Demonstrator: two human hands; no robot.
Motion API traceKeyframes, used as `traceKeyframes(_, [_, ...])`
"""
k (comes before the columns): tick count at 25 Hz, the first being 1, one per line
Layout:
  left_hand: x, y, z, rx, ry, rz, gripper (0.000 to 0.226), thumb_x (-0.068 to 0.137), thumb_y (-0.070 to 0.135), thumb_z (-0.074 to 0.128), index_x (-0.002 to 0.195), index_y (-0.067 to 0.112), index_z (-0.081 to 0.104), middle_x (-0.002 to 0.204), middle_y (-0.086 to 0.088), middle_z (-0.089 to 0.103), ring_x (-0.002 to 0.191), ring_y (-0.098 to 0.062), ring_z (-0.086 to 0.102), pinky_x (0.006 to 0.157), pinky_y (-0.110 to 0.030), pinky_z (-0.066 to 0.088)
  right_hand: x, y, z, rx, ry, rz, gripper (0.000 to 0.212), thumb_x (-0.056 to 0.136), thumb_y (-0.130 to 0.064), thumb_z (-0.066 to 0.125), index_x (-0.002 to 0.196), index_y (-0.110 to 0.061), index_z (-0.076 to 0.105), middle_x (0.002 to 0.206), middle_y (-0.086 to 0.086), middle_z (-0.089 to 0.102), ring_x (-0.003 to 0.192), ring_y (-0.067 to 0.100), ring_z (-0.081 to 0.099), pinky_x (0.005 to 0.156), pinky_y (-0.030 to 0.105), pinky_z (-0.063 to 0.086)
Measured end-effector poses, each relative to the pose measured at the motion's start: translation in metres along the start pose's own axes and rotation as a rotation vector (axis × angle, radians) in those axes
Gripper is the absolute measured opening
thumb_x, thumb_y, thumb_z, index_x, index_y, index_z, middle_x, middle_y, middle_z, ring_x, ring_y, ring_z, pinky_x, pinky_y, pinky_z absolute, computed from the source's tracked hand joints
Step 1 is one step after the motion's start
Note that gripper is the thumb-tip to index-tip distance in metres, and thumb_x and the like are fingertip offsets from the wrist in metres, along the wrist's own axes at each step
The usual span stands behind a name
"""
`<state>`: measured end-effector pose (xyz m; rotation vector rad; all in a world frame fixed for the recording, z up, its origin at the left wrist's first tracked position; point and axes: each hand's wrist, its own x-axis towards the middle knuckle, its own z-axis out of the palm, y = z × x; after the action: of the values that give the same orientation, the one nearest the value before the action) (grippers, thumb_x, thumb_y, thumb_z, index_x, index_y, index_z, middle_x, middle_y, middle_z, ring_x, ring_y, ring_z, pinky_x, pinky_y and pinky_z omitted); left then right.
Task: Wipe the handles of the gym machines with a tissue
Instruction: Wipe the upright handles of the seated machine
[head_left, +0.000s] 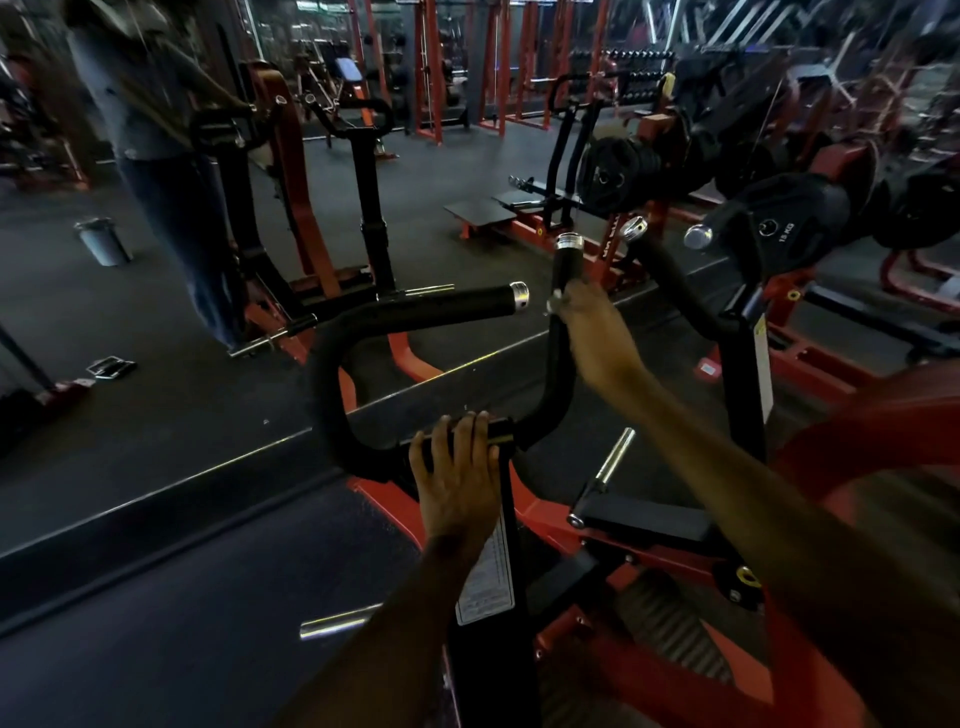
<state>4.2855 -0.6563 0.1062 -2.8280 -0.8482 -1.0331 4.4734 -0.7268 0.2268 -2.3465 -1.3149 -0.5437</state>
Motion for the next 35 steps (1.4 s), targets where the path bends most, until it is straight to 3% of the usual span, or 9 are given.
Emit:
traceKeyframes(4, [0.000,0.001,0.000,0.007,0.015,-0.017,0.042,0.095,0.031,0.035,0.126,0.011,0.056,0.122,-0.006,0.062,0.119,-0.030,0.048,0.104,-0.051,0.024,-0.062,-0.003,0.004,0.174,0.082,-0.039,0.025,0.080,0.006,0.059,0.101,-0.004,0.069,0.096,0.010,0.060,0.088,0.022,0.057,0.074,0.031,0.050])
traceKeyframes(7, [0.002,0.002,0.000,0.004,0.060,-0.004,0.040,0.095,0.030,0.034,0.126,0.013,0.051,0.121,-0.007,0.062,0.118,-0.030,0.049,0.104,-0.051,0.024,0.011,0.012,-0.019,0.393,0.314,0.274,0.022,0.088,0.001,0.056,0.101,-0.011,0.068,0.091,-0.004,0.058,0.081,0.006,0.054,0.070,0.013,0.042])
traceKeyframes(10, [0.001,0.002,0.000,0.032,0.080,0.005,0.042,0.095,0.029,0.034,0.125,0.011,0.056,0.121,-0.008,0.063,0.118,-0.030,0.049,0.103,-0.051,0.026,0.044,0.007,-0.023,0.555,0.401,0.473,0.022,0.092,-0.009,0.052,0.078,-0.019,0.064,0.064,-0.012,0.049,0.056,0.001,0.043,0.057,0.014,0.038])
traceKeyframes(16, [0.001,0.003,0.001,0.021,0.065,-0.007,0.044,0.094,0.030,0.035,0.125,0.010,0.058,0.121,-0.008,0.063,0.119,-0.030,0.045,0.104,-0.051,0.024,-0.056,-0.013,0.007,0.460,0.403,0.464,0.017,0.085,0.003,0.059,0.099,0.003,0.069,0.091,0.015,0.070,0.083,0.009,0.060,0.068,-0.008,0.032])
traceKeyframes(21, [0.002,0.003,0.001,0.036,0.085,-0.002,0.043,0.094,0.029,0.034,0.122,0.009,0.060,0.118,-0.010,0.064,0.117,-0.031,0.047,0.102,-0.052,0.026,0.055,0.013,-0.020,0.650,0.319,0.619,0.025,0.094,-0.004,0.048,0.115,-0.006,0.061,0.101,0.007,0.064,0.077,0.006,0.058,0.061,0.008,0.045])
traceKeyframes(25, [0.001,0.004,-0.002,0.040,0.085,0.000,0.045,0.094,0.029,0.033,0.122,0.008,0.062,0.118,-0.010,0.064,0.118,-0.030,0.045,0.102,-0.051,0.025,0.005,-0.007,0.002,0.518,0.282,0.601,0.019,0.093,-0.002,0.048,0.098,0.002,0.066,0.084,0.008,0.062,0.075,0.012,0.056,0.061,0.002,0.038])
traceKeyframes(29, [0.001,0.003,-0.002,0.047,0.062,0.005,0.043,0.094,0.030,0.033,0.126,0.011,0.055,0.121,-0.008,0.062,0.118,-0.031,0.048,0.104,-0.052,0.026,-0.010,0.007,0.010,0.753,0.099,0.877,0.019,0.085,-0.010,0.055,0.091,0.000,0.070,0.075,0.006,0.063,0.076,0.022,0.060,0.070,0.034,0.049])
traceKeyframes(31, [0.001,0.003,-0.002,0.025,0.059,0.001,0.041,0.094,0.030,0.033,0.126,0.011,0.050,0.120,-0.008,0.063,0.117,-0.032,0.052,0.103,-0.052,0.027,0.039,0.028,0.000,0.996,0.081,0.956,0.019,0.085,-0.010,0.057,0.099,-0.003,0.067,0.075,0.003,0.061,0.065,0.016,0.056,0.055,0.027,0.046])
traceKeyframes(35, [0.002,0.005,-0.005,0.012,0.043,-0.025,0.044,0.094,0.030,0.034,0.123,0.010,0.061,0.117,-0.008,0.065,0.115,-0.032,0.055,0.102,-0.052,0.027,0.068,0.038,-0.009,1.100,0.042,0.775,0.020,0.091,-0.007,0.043,0.091,-0.011,0.062,0.072,0.001,0.054,0.057,0.009,0.048,0.046,0.018,0.038])
